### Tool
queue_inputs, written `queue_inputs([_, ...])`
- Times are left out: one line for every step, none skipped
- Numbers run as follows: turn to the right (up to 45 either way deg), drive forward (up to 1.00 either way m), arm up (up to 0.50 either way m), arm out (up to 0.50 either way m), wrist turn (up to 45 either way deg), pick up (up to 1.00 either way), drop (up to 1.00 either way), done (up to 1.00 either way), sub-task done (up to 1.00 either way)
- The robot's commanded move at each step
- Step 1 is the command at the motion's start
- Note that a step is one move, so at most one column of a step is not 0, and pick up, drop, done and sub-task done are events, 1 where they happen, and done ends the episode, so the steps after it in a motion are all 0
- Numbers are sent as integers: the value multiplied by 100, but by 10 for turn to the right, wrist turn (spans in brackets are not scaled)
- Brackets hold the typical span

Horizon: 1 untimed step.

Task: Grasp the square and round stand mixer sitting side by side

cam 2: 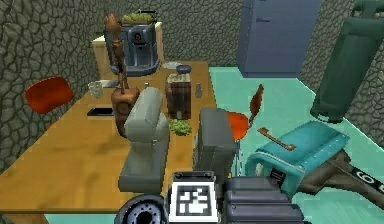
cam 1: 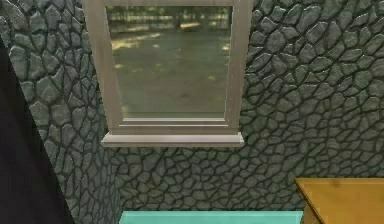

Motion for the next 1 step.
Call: queue_inputs([0, 0, 0, 22, 0, 0, 0, 0, 0])
